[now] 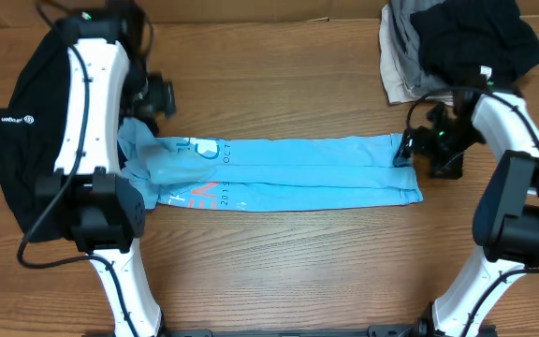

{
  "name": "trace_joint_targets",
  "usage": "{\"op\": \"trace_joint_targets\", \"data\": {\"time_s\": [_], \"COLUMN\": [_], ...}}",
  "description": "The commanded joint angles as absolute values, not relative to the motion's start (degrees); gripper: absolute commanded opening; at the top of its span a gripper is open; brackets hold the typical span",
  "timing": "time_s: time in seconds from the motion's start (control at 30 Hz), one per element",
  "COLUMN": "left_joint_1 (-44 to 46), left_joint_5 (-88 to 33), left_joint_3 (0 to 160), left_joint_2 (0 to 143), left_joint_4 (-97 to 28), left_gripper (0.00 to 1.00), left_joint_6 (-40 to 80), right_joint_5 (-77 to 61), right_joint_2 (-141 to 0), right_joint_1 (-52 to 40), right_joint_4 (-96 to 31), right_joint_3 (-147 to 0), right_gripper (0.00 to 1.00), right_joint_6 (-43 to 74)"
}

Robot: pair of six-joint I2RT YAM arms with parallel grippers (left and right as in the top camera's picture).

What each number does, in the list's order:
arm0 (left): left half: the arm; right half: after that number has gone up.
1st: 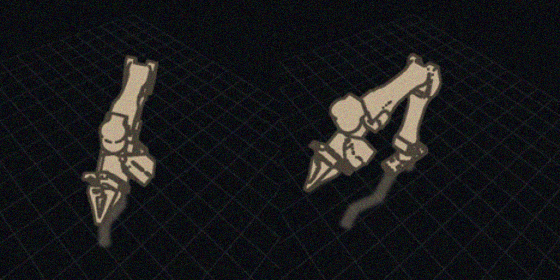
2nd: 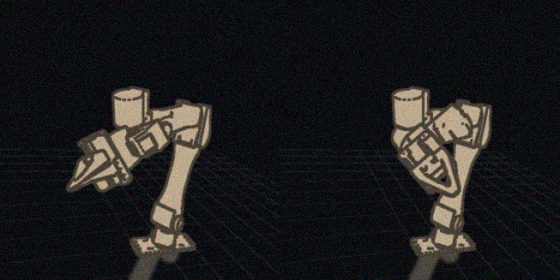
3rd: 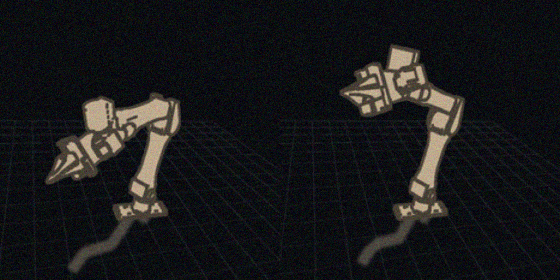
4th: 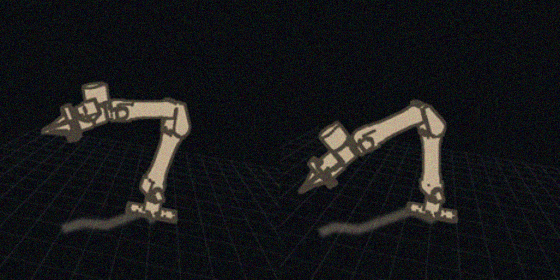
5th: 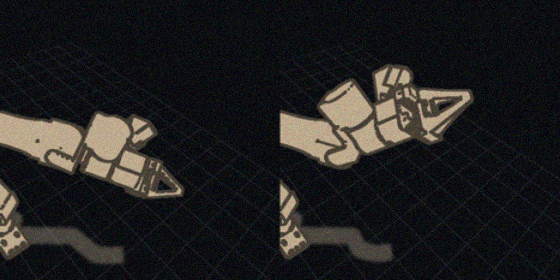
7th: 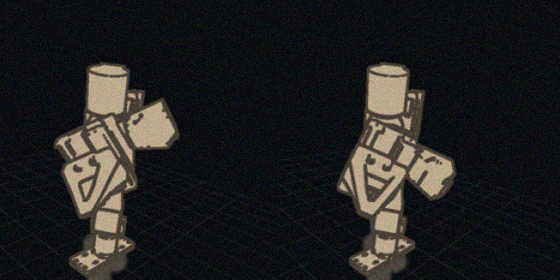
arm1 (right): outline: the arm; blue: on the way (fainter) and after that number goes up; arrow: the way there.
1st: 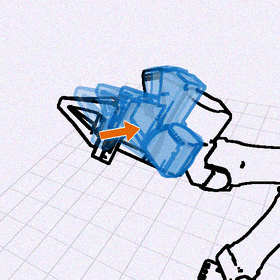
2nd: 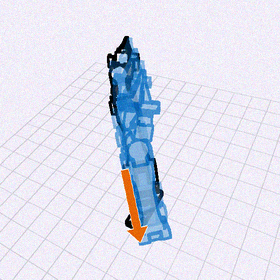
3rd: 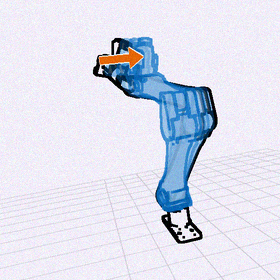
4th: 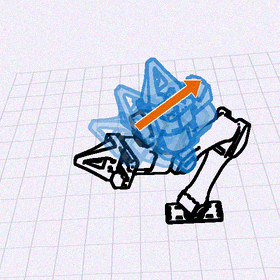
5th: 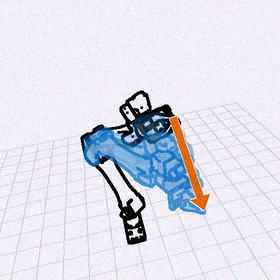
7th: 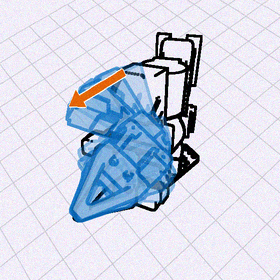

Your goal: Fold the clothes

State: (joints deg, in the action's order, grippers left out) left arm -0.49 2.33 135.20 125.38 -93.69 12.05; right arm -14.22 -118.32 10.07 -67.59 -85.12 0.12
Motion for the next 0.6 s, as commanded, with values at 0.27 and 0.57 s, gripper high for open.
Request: {"op": "trace_joint_targets", "data": {"time_s": [0.27,0.57], "left_joint_1": [-0.6,-0.6], "left_joint_5": [-10.5,-9.1], "left_joint_3": [160.6,160.2], "left_joint_2": [124.7,124.7], "left_joint_4": [-94.4,-94.7], "left_gripper": [0.88,0.88], "left_joint_6": [12.8,11.6], "right_joint_5": [-2.0,3.0], "right_joint_2": [-116.4,-116.0], "right_joint_1": [1.3,2.8], "right_joint_4": [-59.9,-61.2], "right_joint_3": [-78.0,-77.6], "right_gripper": [0.51,0.04], "right_joint_6": [6.1,12.3]}}
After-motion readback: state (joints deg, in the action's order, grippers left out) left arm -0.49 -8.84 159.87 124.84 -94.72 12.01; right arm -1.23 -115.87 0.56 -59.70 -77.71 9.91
